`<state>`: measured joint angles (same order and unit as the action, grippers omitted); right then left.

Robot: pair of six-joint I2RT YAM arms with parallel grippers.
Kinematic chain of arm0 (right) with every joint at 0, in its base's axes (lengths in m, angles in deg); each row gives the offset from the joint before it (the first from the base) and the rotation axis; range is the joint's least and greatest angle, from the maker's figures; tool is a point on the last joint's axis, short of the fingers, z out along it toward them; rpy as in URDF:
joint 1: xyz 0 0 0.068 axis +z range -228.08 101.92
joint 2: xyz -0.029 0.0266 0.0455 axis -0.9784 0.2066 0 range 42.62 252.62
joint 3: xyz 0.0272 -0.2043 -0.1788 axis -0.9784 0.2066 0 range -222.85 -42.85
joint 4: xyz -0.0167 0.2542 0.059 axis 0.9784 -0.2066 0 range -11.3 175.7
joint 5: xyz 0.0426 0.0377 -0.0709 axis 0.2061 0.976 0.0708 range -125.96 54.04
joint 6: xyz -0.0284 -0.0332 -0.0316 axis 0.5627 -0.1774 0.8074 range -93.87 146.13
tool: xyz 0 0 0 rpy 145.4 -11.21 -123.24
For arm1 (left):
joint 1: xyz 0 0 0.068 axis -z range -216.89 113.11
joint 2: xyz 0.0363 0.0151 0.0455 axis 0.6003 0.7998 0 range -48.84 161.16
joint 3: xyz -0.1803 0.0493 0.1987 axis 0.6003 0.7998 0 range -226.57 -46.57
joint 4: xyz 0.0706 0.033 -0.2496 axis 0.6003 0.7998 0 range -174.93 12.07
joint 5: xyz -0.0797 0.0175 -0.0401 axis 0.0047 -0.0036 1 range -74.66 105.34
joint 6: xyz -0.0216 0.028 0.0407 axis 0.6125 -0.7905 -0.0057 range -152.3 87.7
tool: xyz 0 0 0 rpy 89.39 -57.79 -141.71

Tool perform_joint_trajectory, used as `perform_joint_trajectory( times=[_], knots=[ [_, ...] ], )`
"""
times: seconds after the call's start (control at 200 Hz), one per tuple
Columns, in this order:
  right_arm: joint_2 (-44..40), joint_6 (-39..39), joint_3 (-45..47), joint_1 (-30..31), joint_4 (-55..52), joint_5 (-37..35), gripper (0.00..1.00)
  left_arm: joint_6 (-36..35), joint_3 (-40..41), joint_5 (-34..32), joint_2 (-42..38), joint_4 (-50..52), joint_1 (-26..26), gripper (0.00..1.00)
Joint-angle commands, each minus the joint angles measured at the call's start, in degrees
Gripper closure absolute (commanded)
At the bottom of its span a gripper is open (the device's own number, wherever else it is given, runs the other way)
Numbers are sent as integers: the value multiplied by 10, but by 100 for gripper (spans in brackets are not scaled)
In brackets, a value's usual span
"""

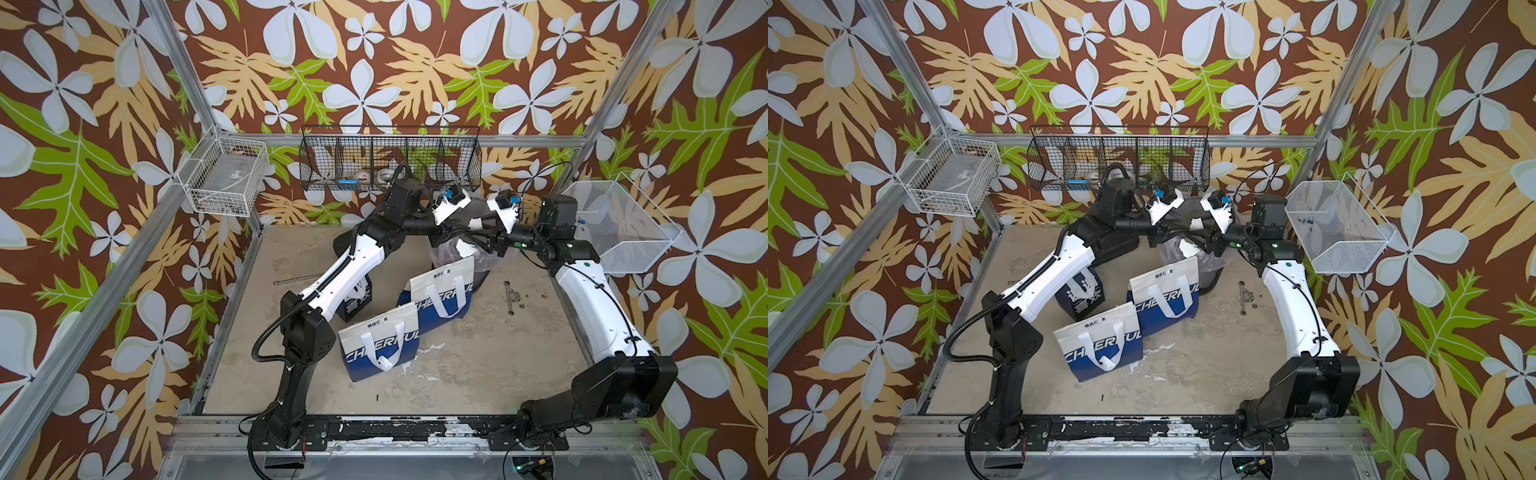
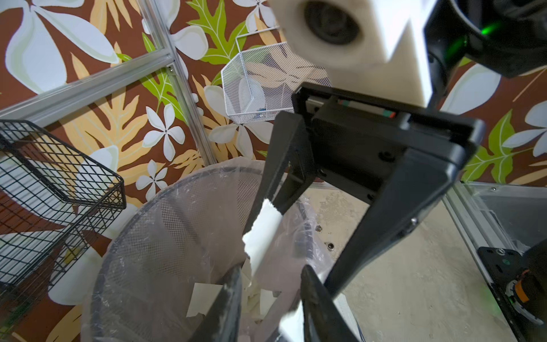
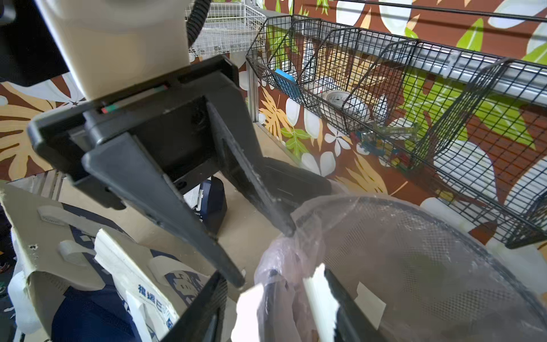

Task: Shred takeout receipts and throw away
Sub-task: Place the takeout receipt in the trash bin.

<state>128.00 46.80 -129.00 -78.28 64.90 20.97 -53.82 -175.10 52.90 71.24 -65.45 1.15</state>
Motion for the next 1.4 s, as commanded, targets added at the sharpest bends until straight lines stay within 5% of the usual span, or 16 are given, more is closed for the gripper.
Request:
perform_joint_trajectory(
  times=[0.0,0.175,0.445,0.636,0.826,0.866,1.051,1.251,1.396],
  knots=[
    [-1,-2,-3,0,24,-5,46,-21,-5,26,1,31,2,62],
    [7,-15,-9,0,36,8,46,-14,-49,-72,43,28,1,50],
    [9,-28,-14,0,56,51,46,-8,-68,24,68,27,-3,53],
    [22,-33,-26,0,51,81,46,13,-63,59,62,-2,-8,67],
    [29,-24,-32,0,36,74,46,26,-41,77,49,-24,-12,93],
    [31,-23,-32,0,34,66,46,30,-32,78,43,-33,-13,100],
    [29,-35,-29,0,47,14,45,35,-20,41,40,-43,-16,100],
    [0,-72,-13,-1,85,-154,43,38,-120,-138,121,32,-16,100],
    [-19,-91,-8,-1,94,-253,42,49,-136,-171,141,35,-14,100]
  ],
)
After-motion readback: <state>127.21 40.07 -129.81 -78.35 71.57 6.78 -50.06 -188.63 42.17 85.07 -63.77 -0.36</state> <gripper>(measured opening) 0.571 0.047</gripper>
